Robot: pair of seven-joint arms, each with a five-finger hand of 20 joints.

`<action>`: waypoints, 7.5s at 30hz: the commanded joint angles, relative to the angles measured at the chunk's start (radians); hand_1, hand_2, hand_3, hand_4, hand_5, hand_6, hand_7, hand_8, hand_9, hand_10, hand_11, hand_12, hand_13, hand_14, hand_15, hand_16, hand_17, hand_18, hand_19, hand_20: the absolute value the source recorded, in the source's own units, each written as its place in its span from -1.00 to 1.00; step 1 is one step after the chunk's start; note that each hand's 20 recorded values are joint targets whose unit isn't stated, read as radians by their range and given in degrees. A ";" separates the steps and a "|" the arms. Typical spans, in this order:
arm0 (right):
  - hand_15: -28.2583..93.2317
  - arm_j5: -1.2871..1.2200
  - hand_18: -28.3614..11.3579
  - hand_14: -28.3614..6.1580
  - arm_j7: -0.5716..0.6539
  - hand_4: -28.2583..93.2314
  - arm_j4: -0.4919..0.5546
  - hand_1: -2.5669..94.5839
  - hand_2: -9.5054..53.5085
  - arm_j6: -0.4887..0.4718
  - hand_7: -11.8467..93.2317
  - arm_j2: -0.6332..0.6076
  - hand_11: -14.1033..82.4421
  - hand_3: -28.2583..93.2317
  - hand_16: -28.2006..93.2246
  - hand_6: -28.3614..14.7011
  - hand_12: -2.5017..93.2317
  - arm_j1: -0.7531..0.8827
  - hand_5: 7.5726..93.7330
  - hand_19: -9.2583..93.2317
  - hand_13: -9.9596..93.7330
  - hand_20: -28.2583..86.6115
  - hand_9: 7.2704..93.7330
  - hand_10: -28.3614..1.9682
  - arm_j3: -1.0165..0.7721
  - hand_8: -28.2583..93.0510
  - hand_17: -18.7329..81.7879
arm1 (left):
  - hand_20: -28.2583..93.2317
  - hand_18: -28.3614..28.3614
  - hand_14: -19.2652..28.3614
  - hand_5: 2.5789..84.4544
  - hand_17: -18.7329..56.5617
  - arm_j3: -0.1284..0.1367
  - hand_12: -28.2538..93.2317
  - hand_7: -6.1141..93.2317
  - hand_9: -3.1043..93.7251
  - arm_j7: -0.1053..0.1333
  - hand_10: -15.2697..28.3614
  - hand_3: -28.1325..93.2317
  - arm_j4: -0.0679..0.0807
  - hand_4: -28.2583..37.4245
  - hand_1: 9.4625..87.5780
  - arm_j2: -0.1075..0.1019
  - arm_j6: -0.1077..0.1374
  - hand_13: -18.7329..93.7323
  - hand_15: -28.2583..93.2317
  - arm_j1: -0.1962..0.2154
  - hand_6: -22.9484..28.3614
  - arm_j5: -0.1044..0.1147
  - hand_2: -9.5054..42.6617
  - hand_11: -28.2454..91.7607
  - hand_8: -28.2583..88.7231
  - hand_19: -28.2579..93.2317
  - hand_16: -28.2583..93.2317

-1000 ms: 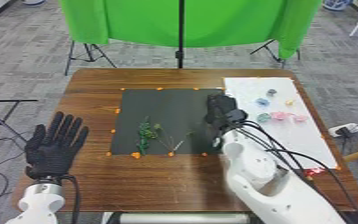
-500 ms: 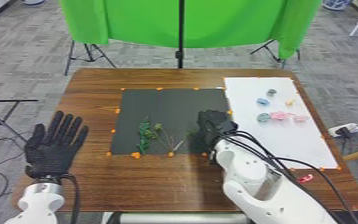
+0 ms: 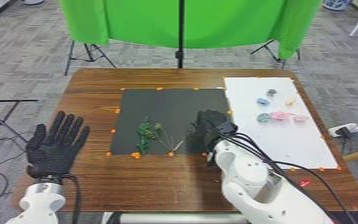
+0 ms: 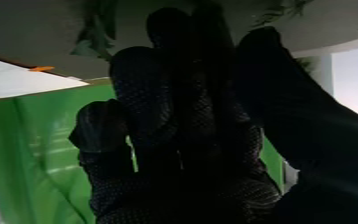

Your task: Arrange flowers

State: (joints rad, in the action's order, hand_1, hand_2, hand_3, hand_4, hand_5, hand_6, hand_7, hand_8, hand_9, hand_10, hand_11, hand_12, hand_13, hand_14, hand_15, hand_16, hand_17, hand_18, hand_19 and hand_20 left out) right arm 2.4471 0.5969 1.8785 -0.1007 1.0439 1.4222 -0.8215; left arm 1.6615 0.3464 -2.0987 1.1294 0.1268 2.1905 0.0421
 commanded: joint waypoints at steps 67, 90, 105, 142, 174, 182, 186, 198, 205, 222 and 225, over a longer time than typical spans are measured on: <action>0.44 0.110 -0.77 -0.02 -0.184 -1.00 0.052 0.29 -1.00 0.060 0.01 0.027 -0.30 0.67 0.04 0.16 -0.13 -0.051 0.29 0.99 0.31 0.27 0.53 0.03 -0.176 -0.58 0.01 | -0.35 0.46 0.44 0.04 -0.68 0.007 -0.39 -0.69 -0.14 0.021 0.37 0.73 -0.004 -1.00 -0.46 0.004 -0.006 -0.18 -0.08 0.044 0.25 0.017 -0.11 -0.26 -0.67 -0.01 -0.64; 0.46 0.281 -0.72 -0.02 -0.459 -1.00 -0.199 0.20 -1.00 -0.124 -0.01 0.368 -0.18 0.73 0.00 0.22 -0.26 -0.158 0.19 0.95 0.25 0.28 0.39 0.02 0.128 -0.68 -0.04 | -0.36 0.46 0.43 0.03 -0.68 -0.037 -0.40 -0.69 -0.14 -0.019 0.37 0.73 0.020 -1.00 -0.46 -0.066 -0.002 -0.18 -0.08 -0.044 0.25 0.016 -0.11 -0.26 -0.67 -0.01 -0.64; 0.50 0.306 -0.75 -0.09 -0.386 -1.00 -0.250 0.16 -1.00 -0.130 -0.28 0.406 -0.02 0.78 -0.03 0.15 -0.54 -0.136 0.08 0.94 0.19 0.27 0.22 -0.16 0.108 -0.82 -0.05 | -0.35 0.46 0.44 0.03 -0.68 -0.038 -0.40 -0.69 -0.14 -0.037 0.37 0.73 0.027 -1.00 -0.46 -0.067 -0.015 -0.18 -0.08 -0.048 0.25 0.020 -0.11 -0.26 -0.67 -0.01 -0.64; 0.16 0.036 -0.77 -0.37 -0.018 -1.00 0.004 -0.04 -1.00 -0.133 -0.49 -0.018 -0.41 0.87 -0.35 0.01 -0.65 0.240 -0.11 0.77 -0.06 0.08 -0.12 -0.38 -0.614 -0.74 -0.17 | -0.35 0.46 0.44 0.03 -0.68 0.016 -0.40 -0.69 -0.14 0.014 0.37 0.73 -0.005 -1.00 -0.46 0.011 -0.022 -0.18 -0.08 0.046 0.25 0.022 -0.10 -0.26 -0.67 -0.01 -0.64; 0.22 -0.007 -0.69 0.10 -0.227 -1.00 0.040 0.26 -1.00 0.153 -0.19 -0.002 -0.49 0.66 0.06 0.28 -0.12 0.180 0.65 0.91 0.57 0.17 0.87 0.08 -0.499 -0.56 0.02 | -0.35 0.45 0.44 0.03 -0.68 0.003 -0.39 -0.69 -0.14 0.022 0.37 0.73 -0.007 -1.00 -0.46 0.009 -0.008 -0.18 -0.08 0.044 0.25 0.025 -0.10 -0.26 -0.67 -0.01 -0.64; 0.22 -0.056 -0.68 0.11 -0.378 -1.00 -0.069 0.26 -1.00 0.124 -0.17 0.167 -0.48 0.67 0.06 0.28 -0.11 -0.045 0.64 0.90 0.56 0.17 0.86 0.10 -0.281 -0.56 0.01 | -0.35 0.46 0.44 0.03 -0.68 -0.017 -0.39 -0.69 -0.14 0.010 0.37 0.73 0.002 -1.00 -0.46 0.009 -0.007 -0.18 -0.08 0.029 0.25 0.023 -0.10 -0.25 -0.67 -0.01 -0.64; 0.22 -0.072 -0.67 0.14 -0.521 -1.00 -0.165 0.25 -1.00 0.024 -0.16 0.297 -0.48 0.67 0.07 0.28 -0.12 -0.095 0.63 0.90 0.55 0.18 0.84 0.11 -0.272 -0.56 -0.01 | -0.35 0.46 0.44 0.03 -0.68 -0.035 -0.39 -0.69 -0.14 0.004 0.37 0.73 0.013 -1.00 -0.46 0.002 -0.013 -0.18 -0.08 0.000 0.25 0.020 -0.10 -0.25 -0.67 -0.01 -0.64; 0.22 0.068 -0.67 0.13 -0.615 -1.00 -0.389 0.20 -1.00 -0.024 -0.13 0.466 -0.49 0.67 0.05 0.29 -0.13 -0.222 0.57 0.88 0.51 0.18 0.80 0.11 -0.116 -0.60 -0.02 | -0.35 0.46 0.44 0.03 -0.68 -0.072 -0.40 -0.69 -0.14 0.017 0.37 0.73 0.034 -1.00 -0.46 -0.046 -0.045 -0.18 -0.08 -0.067 0.25 0.016 -0.10 -0.26 -0.67 -0.01 -0.64; 0.22 0.187 -0.66 0.17 -0.602 -1.00 -0.550 0.21 -1.00 0.002 -0.09 0.552 -0.48 0.67 0.05 0.29 -0.14 -0.274 0.50 0.87 0.49 0.19 0.76 0.15 -0.117 -0.63 -0.02 | -0.35 0.46 0.44 0.03 -0.68 -0.099 -0.40 -0.69 -0.14 0.009 0.37 0.73 0.054 -1.00 -0.46 -0.070 -0.047 -0.18 -0.08 -0.127 0.25 0.015 -0.09 -0.26 -0.67 -0.01 -0.64; 0.29 0.185 -0.65 0.11 -0.505 -1.00 -0.518 0.14 -1.00 -0.080 -0.37 0.531 -0.32 0.73 -0.01 0.31 -0.61 -0.241 0.29 0.89 0.36 0.17 0.37 0.00 -0.105 -0.79 -0.04 | -0.35 0.46 0.44 0.03 -0.68 -0.089 -0.39 -0.69 -0.14 -0.012 0.37 0.73 0.045 -1.00 -0.46 -0.069 -0.064 -0.18 -0.08 -0.106 0.25 0.015 -0.10 -0.26 -0.67 -0.01 -0.64; 0.31 0.166 -0.66 0.08 -0.498 -1.00 -0.498 0.10 -1.00 -0.088 -0.39 0.524 -0.35 0.75 -0.03 0.30 -0.63 -0.240 0.25 0.89 0.35 0.17 0.33 -0.01 -0.103 -0.79 -0.04 | -0.35 0.46 0.44 0.03 -0.68 -0.088 -0.39 -0.69 -0.14 -0.012 0.37 0.73 0.045 -1.00 -0.46 -0.064 -0.066 -0.18 -0.08 -0.103 0.25 0.015 -0.10 -0.25 -0.67 -0.01 -0.64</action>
State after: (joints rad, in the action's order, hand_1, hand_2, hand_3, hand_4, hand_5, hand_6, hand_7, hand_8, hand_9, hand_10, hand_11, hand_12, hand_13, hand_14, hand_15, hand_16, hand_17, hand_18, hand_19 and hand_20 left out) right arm 2.6352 0.0860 1.3469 -0.1860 1.5838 1.1750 -0.9316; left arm 1.5702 0.3510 -2.0566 1.0544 0.0739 2.0702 0.0594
